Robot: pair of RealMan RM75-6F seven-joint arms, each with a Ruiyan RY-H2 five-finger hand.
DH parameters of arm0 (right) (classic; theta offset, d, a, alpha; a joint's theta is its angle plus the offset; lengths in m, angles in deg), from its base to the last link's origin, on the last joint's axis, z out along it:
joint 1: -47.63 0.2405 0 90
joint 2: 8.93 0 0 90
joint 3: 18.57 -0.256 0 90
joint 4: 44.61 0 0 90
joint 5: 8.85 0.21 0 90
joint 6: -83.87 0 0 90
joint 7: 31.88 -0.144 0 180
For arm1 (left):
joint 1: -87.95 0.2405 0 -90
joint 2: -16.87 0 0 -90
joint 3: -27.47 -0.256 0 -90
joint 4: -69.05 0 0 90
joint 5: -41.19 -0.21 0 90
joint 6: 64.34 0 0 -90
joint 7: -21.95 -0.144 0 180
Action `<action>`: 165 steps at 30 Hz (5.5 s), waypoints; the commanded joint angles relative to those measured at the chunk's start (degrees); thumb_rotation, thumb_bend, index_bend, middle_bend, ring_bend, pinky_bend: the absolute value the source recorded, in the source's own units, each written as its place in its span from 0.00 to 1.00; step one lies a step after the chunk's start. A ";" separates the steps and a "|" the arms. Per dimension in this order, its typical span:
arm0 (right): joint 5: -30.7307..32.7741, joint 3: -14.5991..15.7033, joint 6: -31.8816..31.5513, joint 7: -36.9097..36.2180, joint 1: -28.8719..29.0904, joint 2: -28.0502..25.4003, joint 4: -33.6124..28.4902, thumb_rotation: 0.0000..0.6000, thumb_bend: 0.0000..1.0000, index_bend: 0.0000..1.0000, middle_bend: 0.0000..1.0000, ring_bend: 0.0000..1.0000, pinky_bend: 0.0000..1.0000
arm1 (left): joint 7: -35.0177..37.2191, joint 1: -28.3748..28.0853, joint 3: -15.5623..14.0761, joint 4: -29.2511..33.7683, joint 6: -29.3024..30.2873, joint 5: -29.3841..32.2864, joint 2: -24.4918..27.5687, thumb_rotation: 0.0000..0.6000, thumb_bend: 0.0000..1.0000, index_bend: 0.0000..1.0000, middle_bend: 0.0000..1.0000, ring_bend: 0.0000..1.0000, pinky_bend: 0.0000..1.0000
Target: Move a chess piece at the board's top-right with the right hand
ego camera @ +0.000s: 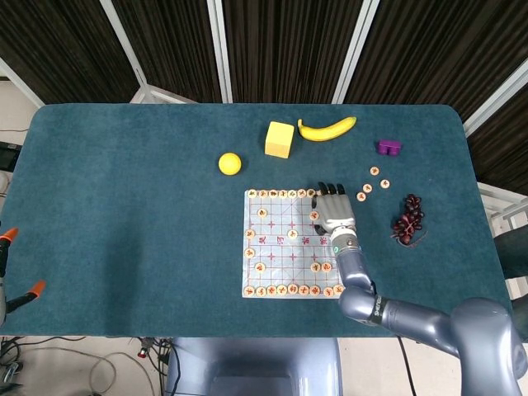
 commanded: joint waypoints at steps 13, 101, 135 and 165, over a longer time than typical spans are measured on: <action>0.92 -0.58 1.35 0.36 1.50 3.29 5.52 1.00 0.37 0.43 0.08 0.06 0.04 | -0.13 -0.07 0.07 0.21 -0.38 0.48 -0.02 1.00 0.03 0.13 0.01 0.00 0.06; 6.32 -1.00 3.66 4.04 2.24 0.56 8.00 1.00 0.37 0.52 0.08 0.06 0.04 | -1.12 -0.39 0.08 0.06 -0.82 1.00 -0.49 1.00 0.03 0.14 0.01 0.00 0.06; 6.93 -0.26 4.20 4.35 2.49 1.14 9.20 1.00 0.37 0.52 0.08 0.06 0.04 | -1.61 -0.28 -0.08 0.34 -0.65 0.79 -0.52 1.00 0.03 0.14 0.01 0.00 0.06; 8.53 0.03 4.45 5.45 2.83 0.47 8.38 1.00 0.37 0.43 0.08 0.05 0.04 | -2.28 -0.25 -0.03 0.69 -0.81 1.30 -0.66 1.00 0.03 0.14 0.01 0.00 0.06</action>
